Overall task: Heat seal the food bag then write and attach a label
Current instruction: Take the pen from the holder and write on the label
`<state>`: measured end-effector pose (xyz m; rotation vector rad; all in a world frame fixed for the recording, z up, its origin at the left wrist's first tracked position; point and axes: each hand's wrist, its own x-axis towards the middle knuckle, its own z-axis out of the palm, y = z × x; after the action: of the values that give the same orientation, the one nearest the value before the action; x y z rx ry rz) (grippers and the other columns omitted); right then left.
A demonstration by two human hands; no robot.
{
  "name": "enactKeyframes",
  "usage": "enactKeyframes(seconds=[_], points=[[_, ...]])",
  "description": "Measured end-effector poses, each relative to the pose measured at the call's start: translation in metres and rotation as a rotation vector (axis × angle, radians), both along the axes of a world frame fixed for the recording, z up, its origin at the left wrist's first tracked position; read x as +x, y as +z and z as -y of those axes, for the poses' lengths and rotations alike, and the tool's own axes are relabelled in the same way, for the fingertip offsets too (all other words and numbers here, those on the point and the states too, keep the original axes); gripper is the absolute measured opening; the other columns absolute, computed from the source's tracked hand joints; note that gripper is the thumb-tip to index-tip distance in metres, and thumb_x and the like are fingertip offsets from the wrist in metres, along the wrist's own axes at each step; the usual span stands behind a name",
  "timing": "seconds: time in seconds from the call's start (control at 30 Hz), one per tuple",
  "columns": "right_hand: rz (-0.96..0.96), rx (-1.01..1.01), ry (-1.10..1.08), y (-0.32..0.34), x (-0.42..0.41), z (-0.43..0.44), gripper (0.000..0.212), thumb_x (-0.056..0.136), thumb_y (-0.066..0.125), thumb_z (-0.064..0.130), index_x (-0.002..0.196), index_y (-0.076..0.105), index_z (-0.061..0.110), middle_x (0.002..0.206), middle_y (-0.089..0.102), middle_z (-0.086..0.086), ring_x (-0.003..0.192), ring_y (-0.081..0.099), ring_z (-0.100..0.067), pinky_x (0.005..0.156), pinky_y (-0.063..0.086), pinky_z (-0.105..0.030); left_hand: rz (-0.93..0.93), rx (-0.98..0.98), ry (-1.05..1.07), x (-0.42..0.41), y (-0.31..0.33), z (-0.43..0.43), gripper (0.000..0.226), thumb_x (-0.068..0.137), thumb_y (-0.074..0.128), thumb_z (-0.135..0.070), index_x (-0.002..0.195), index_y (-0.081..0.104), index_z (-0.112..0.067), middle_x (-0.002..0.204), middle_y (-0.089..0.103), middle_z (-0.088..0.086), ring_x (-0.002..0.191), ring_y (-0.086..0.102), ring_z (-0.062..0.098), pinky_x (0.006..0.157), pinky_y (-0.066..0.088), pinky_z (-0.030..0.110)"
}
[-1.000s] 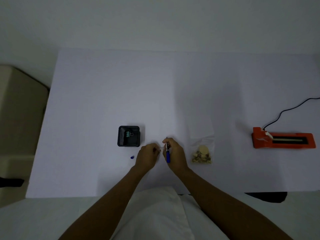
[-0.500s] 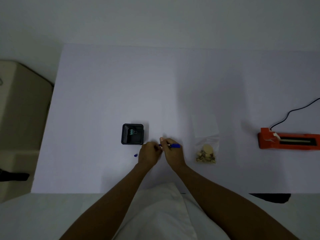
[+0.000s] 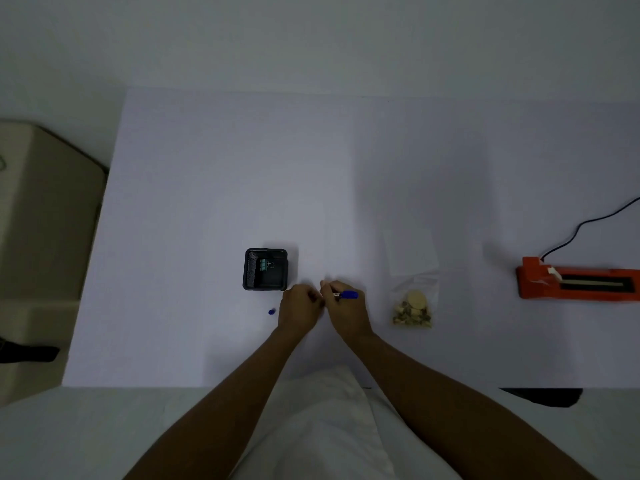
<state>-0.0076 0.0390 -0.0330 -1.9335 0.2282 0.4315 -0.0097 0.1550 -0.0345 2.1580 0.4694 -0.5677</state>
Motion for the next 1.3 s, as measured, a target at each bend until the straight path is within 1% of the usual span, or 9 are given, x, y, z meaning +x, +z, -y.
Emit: enactKeyframes(seconds=[0.17, 0.3, 0.43, 0.53, 0.7, 0.77, 0.87, 1.1, 1.3], points=[[0.016, -0.031, 0.028, -0.0079, -0.0026, 0.0007, 0.033, 0.099, 0.053, 0.026, 0.073, 0.061, 0.008, 0.066, 0.059, -0.003, 0.061, 0.056, -0.015, 0.060, 0.045, -0.019, -0.009, 0.008, 0.015, 0.0009, 0.0006, 0.0013, 0.023, 0.086, 0.066, -0.015, 0.064, 0.067, -0.008, 0.060, 0.060, 0.002, 0.052, 0.053, 0.009, 0.061, 0.050, 0.027], [0.022, -0.045, 0.036, -0.0070, -0.0039, 0.0019, 0.033, 0.099, 0.054, 0.024, 0.067, 0.059, 0.017, 0.061, 0.054, 0.007, 0.057, 0.052, -0.005, 0.059, 0.041, -0.012, -0.004, 0.013, 0.019, 0.0016, 0.0033, 0.0024, 0.023, 0.086, 0.065, -0.012, 0.063, 0.065, -0.008, 0.065, 0.065, 0.010, 0.052, 0.051, 0.007, 0.057, 0.044, 0.024], [0.034, -0.047, 0.022, -0.0039, -0.0031, 0.0021, 0.038, 0.099, 0.054, 0.023, 0.061, 0.051, 0.029, 0.057, 0.051, 0.010, 0.054, 0.050, -0.003, 0.056, 0.039, -0.011, -0.006, 0.022, 0.026, 0.0015, 0.0026, 0.0030, 0.021, 0.086, 0.065, -0.014, 0.068, 0.069, -0.004, 0.068, 0.068, 0.013, 0.058, 0.059, 0.016, 0.064, 0.052, 0.030], [0.036, -0.040, 0.022, -0.0038, -0.0028, 0.0024, 0.040, 0.099, 0.054, 0.024, 0.060, 0.049, 0.030, 0.056, 0.049, 0.010, 0.052, 0.048, -0.004, 0.056, 0.038, -0.013, -0.011, 0.024, 0.033, 0.0019, 0.0023, 0.0031, 0.023, 0.086, 0.065, -0.015, 0.067, 0.070, -0.004, 0.068, 0.069, 0.013, 0.061, 0.063, 0.020, 0.065, 0.054, 0.032], [0.041, -0.030, 0.021, -0.0066, -0.0036, 0.0035, 0.037, 0.099, 0.054, 0.024, 0.062, 0.052, 0.022, 0.058, 0.050, 0.006, 0.054, 0.047, -0.006, 0.058, 0.040, -0.015, -0.017, 0.028, 0.034, 0.0021, 0.0029, 0.0044, 0.024, 0.086, 0.065, -0.017, 0.064, 0.067, -0.007, 0.062, 0.063, 0.005, 0.054, 0.057, 0.013, 0.058, 0.048, 0.026], [0.039, -0.022, 0.029, -0.0059, -0.0037, 0.0019, 0.036, 0.099, 0.055, 0.026, 0.063, 0.054, 0.024, 0.061, 0.054, 0.004, 0.057, 0.050, -0.006, 0.059, 0.041, -0.013, -0.022, 0.030, 0.037, 0.0023, 0.0025, 0.0045, 0.025, 0.086, 0.065, -0.016, 0.063, 0.065, -0.009, 0.059, 0.059, 0.001, 0.051, 0.054, 0.009, 0.058, 0.047, 0.026], [0.025, -0.009, 0.028, -0.0074, -0.0035, 0.0009, 0.032, 0.098, 0.055, 0.028, 0.068, 0.060, 0.020, 0.065, 0.059, 0.000, 0.060, 0.055, -0.010, 0.061, 0.045, -0.017, -0.030, 0.023, 0.042, 0.0021, 0.0035, 0.0049, 0.025, 0.087, 0.064, -0.015, 0.062, 0.063, -0.009, 0.058, 0.058, 0.002, 0.051, 0.054, 0.011, 0.058, 0.049, 0.026], [0.013, 0.015, 0.029, -0.0069, -0.0036, 0.0000, 0.032, 0.099, 0.054, 0.028, 0.075, 0.065, 0.011, 0.071, 0.064, -0.006, 0.066, 0.060, -0.017, 0.063, 0.047, -0.020, -0.010, 0.021, 0.034, 0.0009, 0.0030, 0.0047, 0.025, 0.087, 0.063, -0.012, 0.063, 0.061, -0.009, 0.056, 0.053, -0.002, 0.050, 0.049, 0.006, 0.052, 0.039, 0.019], [0.010, -0.050, 0.025, -0.0105, -0.0038, 0.0022, 0.035, 0.099, 0.054, 0.029, 0.071, 0.061, 0.009, 0.065, 0.058, -0.004, 0.058, 0.052, -0.012, 0.059, 0.042, -0.013, -0.008, 0.029, 0.044, 0.0004, 0.0006, 0.0055, 0.024, 0.086, 0.065, -0.017, 0.064, 0.065, -0.010, 0.060, 0.060, 0.001, 0.053, 0.054, 0.009, 0.058, 0.046, 0.024]])
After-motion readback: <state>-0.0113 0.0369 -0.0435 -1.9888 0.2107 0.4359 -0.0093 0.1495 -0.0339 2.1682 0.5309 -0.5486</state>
